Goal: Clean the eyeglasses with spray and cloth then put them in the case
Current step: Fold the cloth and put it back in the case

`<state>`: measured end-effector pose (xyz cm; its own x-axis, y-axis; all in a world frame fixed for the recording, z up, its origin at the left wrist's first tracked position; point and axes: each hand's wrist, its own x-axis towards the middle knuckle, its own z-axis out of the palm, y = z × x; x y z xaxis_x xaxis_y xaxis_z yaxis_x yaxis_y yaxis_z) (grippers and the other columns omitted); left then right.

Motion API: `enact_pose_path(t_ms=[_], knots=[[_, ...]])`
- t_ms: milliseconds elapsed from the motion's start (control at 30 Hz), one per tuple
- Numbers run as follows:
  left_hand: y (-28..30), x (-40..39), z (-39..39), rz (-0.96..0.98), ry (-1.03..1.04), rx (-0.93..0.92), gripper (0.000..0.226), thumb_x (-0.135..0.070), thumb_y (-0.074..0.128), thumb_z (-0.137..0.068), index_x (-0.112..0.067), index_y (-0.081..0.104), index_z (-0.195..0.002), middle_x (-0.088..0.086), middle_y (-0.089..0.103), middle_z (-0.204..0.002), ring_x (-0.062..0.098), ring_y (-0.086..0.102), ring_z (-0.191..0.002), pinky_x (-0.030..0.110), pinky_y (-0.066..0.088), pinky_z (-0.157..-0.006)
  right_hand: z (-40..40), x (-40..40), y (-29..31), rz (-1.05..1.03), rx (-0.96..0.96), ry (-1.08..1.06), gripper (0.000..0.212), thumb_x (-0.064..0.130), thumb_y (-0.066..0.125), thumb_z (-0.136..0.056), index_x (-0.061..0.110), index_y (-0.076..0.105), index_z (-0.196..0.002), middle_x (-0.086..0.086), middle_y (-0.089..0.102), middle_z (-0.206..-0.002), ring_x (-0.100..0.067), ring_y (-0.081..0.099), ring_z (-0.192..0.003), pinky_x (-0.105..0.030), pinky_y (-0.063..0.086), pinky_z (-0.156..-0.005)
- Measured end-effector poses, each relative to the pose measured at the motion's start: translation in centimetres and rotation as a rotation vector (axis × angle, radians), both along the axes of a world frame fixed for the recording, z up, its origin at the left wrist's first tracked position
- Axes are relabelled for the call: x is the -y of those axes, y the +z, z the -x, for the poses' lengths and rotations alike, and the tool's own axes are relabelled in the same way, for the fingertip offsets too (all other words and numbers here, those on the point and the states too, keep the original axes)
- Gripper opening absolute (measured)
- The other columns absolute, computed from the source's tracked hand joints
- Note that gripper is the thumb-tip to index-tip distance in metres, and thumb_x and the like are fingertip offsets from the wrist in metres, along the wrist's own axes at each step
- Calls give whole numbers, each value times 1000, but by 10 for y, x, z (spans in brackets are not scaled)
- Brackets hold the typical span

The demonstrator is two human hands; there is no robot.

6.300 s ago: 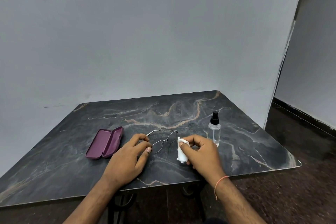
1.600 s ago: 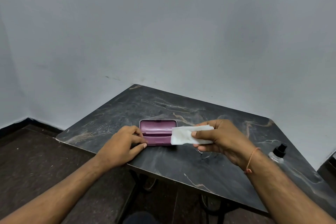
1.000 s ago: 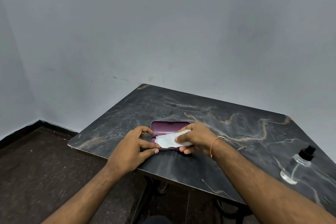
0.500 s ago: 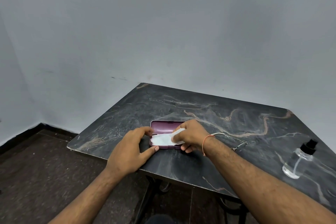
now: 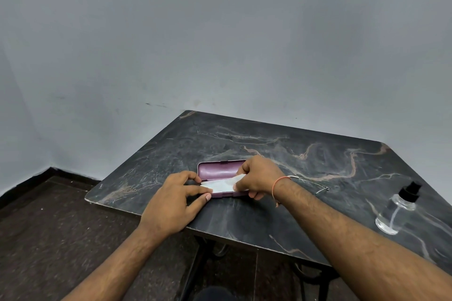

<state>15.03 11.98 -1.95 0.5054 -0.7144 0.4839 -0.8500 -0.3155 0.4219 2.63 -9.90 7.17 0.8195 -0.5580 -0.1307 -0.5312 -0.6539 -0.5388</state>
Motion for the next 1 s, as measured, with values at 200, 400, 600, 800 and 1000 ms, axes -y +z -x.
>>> enact_pose_path(t_ms=[200, 400, 600, 800, 1000], knots=[[-1, 0, -1, 17, 10, -3, 31, -64, 61, -98, -49, 81, -118, -33, 55, -127, -2, 47, -124, 17, 40, -98, 9, 6, 8, 173, -81, 64, 8, 22, 86, -83, 18, 79, -85, 2, 74, -55, -17, 73, -51, -20, 56, -46], [-2, 0, -2, 24, 5, -1, 37, -69, 57, -97, -50, 81, -117, -34, 55, -124, -3, 48, -122, 17, 40, -97, 19, 1, 16, 524, 79, 308, 34, 20, 77, -85, 25, 79, -119, 1, 75, -114, -21, 69, -109, -32, 55, -90], [-1, 0, -1, 17, 9, -5, 34, -67, 60, -97, -50, 81, -116, -33, 56, -126, -3, 48, -123, 21, 44, -98, 34, -11, 11, 668, -18, 524, 39, 47, 62, -102, 21, 77, -126, 0, 74, -126, -25, 67, -119, -37, 54, -99], [0, -1, 0, 7, 20, -16, 41, -73, 54, -95, -50, 81, -117, -34, 55, -127, -4, 48, -124, 20, 43, -95, 43, -14, 7, 787, -132, 542, 36, 46, 54, -104, 21, 78, -114, 0, 72, -118, -27, 69, -110, -42, 59, -90], [0, 0, -1, 14, 2, -16, 51, -78, 48, -93, -49, 82, -116, -33, 56, -126, -5, 48, -123, 16, 40, -94, 55, -8, 8, 746, 3, 581, 35, 39, 59, -103, 20, 74, -128, 1, 72, -133, -24, 69, -120, -39, 55, -99]])
